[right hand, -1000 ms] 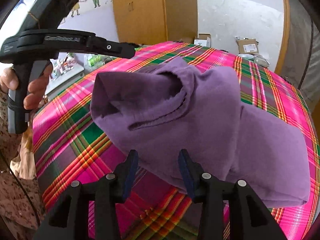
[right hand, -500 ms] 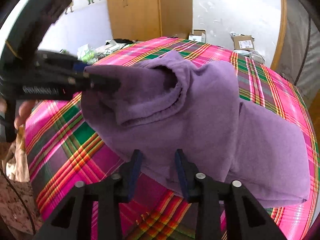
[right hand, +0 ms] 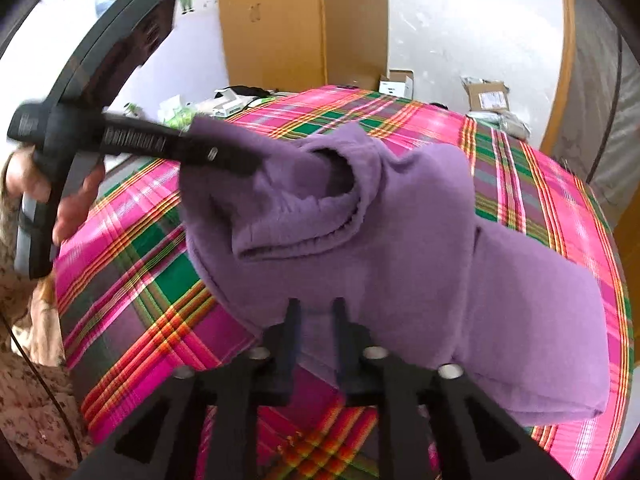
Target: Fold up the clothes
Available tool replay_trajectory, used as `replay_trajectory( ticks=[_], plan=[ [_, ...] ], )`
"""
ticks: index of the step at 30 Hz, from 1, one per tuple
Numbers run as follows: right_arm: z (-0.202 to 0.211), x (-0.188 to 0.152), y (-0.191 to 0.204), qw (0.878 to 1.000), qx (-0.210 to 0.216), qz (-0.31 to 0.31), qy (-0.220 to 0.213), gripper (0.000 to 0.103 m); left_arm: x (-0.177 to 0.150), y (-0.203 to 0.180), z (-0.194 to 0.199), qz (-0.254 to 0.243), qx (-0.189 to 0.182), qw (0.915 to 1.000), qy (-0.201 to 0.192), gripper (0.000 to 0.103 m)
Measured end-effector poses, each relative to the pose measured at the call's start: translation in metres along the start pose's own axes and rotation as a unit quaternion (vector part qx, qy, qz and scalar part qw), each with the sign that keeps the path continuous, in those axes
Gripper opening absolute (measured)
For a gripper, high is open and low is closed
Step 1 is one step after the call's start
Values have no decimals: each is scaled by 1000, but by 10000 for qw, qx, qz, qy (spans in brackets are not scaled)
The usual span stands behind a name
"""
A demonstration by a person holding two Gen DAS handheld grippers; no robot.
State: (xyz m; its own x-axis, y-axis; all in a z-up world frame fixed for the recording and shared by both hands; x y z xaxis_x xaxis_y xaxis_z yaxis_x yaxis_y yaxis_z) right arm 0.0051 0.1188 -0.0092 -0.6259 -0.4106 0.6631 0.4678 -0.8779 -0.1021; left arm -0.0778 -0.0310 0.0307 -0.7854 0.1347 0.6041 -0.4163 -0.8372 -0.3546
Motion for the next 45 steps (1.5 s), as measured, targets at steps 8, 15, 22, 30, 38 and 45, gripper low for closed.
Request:
replay_trajectory(
  ticks=[8,15,22,30,38,45],
  plan=[
    [-5,6,20,9994,-28,340,-84,42,22,19,19,571,-288,9966,-513,5],
    [-12,21,-10,9970,-742,-239,-28,29,36,32,42,745,-364,9919,-959,5],
    [8,59,-34,9907,-1119,-450,-626,6,48,45,55,906,-331,9875,-1244,5],
    [1,107,-48,9831,-1526,-295,-970,4,69,55,54,965,-164,9847,-1441,5],
    [-30,144,-75,9824,-1686,-379,-705,5,103,71,26,1051,-44,9851,-1360,5],
    [-63,168,-91,9807,-1881,-326,-432,4,126,85,8,1115,58,9852,-1301,7]
  ],
)
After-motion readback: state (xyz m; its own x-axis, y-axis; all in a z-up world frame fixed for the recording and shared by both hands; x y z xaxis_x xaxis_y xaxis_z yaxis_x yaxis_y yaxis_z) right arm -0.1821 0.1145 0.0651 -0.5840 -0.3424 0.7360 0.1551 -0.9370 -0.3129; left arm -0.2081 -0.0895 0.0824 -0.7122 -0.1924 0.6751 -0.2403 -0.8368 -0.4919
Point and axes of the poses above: each gripper's, at about its wrist camera, not at the fingertips, and z roughly against the way its jaws point, y to its left, x to its top, the point moved 3 cm from there along -z, roughly the way its jaws point, and after that the axes turned 9 degrees about -x, right-handed, at the moved point
